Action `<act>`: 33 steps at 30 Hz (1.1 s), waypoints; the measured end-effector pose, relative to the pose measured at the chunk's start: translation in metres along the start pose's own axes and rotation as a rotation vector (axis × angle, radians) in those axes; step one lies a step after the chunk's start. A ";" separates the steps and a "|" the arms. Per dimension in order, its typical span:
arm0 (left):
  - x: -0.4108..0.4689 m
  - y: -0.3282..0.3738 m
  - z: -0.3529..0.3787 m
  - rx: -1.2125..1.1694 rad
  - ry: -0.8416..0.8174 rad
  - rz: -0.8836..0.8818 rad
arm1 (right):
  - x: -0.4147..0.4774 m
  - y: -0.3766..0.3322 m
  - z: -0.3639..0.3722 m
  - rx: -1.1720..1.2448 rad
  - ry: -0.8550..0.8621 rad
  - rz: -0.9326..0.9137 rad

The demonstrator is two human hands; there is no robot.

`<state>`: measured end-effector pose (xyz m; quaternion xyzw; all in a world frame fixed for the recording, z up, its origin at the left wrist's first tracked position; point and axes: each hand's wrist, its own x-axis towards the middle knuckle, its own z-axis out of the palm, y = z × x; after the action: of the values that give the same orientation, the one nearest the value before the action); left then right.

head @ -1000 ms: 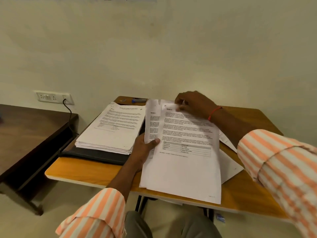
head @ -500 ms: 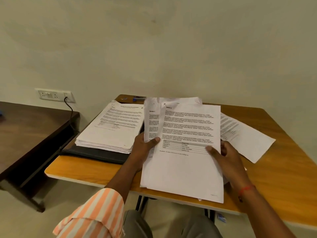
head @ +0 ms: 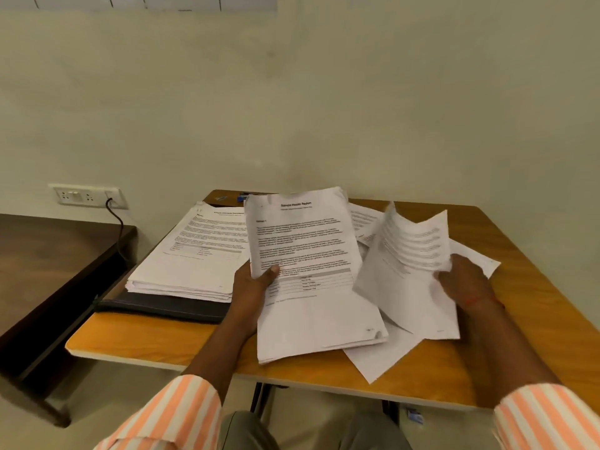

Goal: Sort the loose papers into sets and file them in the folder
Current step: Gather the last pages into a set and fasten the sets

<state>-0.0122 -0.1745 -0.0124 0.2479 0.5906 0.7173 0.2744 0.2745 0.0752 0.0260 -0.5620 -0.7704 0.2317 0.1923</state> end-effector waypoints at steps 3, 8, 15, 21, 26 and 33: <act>0.001 0.002 -0.005 -0.132 0.007 -0.030 | 0.017 0.010 -0.020 -0.103 -0.104 0.027; 0.012 -0.003 -0.009 -0.137 -0.014 -0.016 | 0.014 -0.009 -0.012 -0.088 -0.213 -0.145; 0.017 -0.016 0.005 0.337 -0.140 0.039 | 0.020 -0.037 0.016 0.083 -0.562 -0.203; 0.012 -0.017 0.016 0.538 -0.116 0.075 | 0.094 -0.072 0.043 -0.394 -0.129 -0.185; 0.012 -0.017 0.015 0.553 -0.100 0.080 | 0.167 -0.103 0.074 -0.200 -0.002 -0.261; 0.014 -0.017 0.014 0.557 -0.094 0.068 | 0.233 -0.139 0.102 -0.410 -0.247 -0.276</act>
<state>-0.0112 -0.1527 -0.0258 0.3665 0.7429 0.5238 0.1985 0.0413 0.2467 0.0309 -0.4463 -0.8881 0.1095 0.0089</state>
